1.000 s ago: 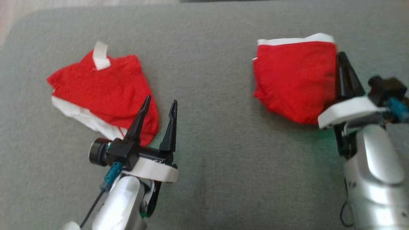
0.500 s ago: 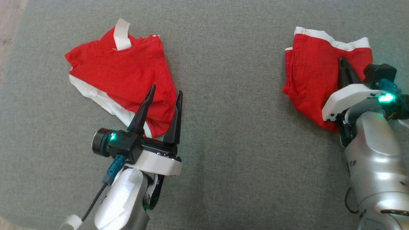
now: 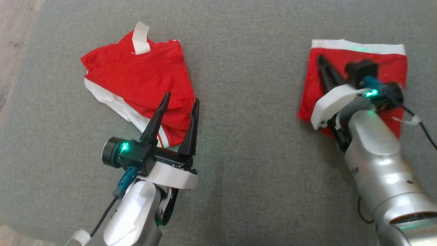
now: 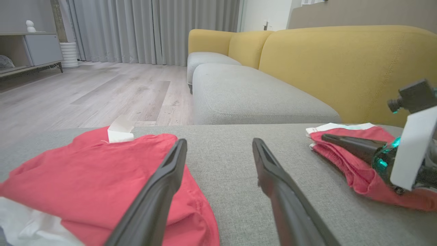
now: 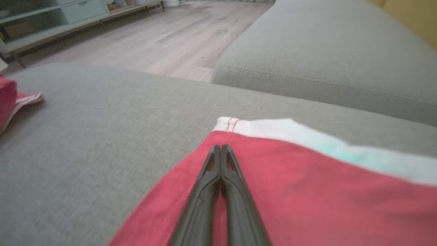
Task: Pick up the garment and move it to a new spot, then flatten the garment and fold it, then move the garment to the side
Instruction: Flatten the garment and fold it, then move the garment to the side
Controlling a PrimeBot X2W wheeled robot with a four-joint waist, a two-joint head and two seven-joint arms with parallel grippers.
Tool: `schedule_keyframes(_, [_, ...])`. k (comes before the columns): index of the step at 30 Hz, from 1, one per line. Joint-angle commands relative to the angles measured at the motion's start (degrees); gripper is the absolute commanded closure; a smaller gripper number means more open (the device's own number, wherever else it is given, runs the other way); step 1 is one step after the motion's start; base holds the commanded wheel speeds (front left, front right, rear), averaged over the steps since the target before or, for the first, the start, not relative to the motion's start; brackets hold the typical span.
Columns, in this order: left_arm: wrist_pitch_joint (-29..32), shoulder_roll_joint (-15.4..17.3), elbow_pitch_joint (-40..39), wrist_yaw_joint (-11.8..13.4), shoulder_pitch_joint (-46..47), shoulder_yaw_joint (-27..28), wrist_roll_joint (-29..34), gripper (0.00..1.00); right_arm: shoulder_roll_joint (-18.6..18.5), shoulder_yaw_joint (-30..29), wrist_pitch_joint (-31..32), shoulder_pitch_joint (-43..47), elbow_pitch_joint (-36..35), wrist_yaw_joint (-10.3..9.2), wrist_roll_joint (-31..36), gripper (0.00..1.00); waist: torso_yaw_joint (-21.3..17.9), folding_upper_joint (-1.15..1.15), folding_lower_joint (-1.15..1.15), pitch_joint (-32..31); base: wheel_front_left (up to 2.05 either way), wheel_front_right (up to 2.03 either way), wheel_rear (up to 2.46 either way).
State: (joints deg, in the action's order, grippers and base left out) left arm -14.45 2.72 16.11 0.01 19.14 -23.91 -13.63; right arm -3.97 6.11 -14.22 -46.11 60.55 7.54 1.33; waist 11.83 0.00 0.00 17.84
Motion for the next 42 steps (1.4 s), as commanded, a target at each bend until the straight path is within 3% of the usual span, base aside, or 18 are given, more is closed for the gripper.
schedule_keyframes(1, [-0.5,0.2,-2.0,0.2,1.3,1.6,-0.3,0.00,1.1,2.8,-0.3,0.3,0.1,-0.05,-0.7,1.00,0.2,0.00,0.00,-0.1,0.00,0.00,0.00])
schedule_keyframes(7, [-0.5,0.2,-1.9,0.6,0.8,2.1,-0.5,0.00,1.1,7.2,0.7,0.8,3.3,-0.05,-3.5,1.00,-0.4,0.00,0.00,-1.3,0.00,0.00,0.00])
schedule_keyframes(12, [-0.5,0.2,-2.0,0.7,0.0,3.4,-0.3,0.00,1.1,5.1,-0.6,1.5,-0.5,-0.05,-4.9,1.00,-2.9,0.00,0.00,-3.8,0.00,0.00,0.00])
schedule_keyframes(22, [-0.5,0.2,-2.2,0.7,-2.4,6.2,0.0,0.00,1.0,-5.9,-0.8,14.8,-23.9,-0.05,-2.3,1.00,-8.5,0.00,0.00,-8.9,0.00,0.00,0.00])
schedule_keyframes(26, [-0.5,0.2,-2.1,0.6,-3.3,6.3,-0.2,0.00,1.1,-7.8,-0.8,21.9,-30.4,-0.05,-3.5,1.00,-9.8,0.00,0.00,-10.2,0.00,0.00,0.00])
schedule_keyframes(28, [-0.5,0.2,-1.8,0.6,-4.0,6.3,-0.2,0.00,1.1,-8.1,-0.8,25.4,-33.0,-0.05,-4.2,0.00,-10.3,0.00,0.00,-10.8,0.00,0.00,0.00])
schedule_keyframes(35, [-0.5,0.2,-1.1,0.6,-6.2,6.4,-0.5,0.00,1.1,-8.2,-0.8,34.0,-38.0,-0.05,-8.3,0.00,-11.5,0.00,0.00,-11.9,0.00,0.00,0.00])
schedule_keyframes(42, [-0.5,0.2,-0.7,0.1,-6.5,6.7,0.0,0.00,1.1,-7.7,-0.8,34.8,-39.4,-0.05,-9.1,0.00,-11.8,0.00,0.00,-11.8,0.00,0.00,0.00])
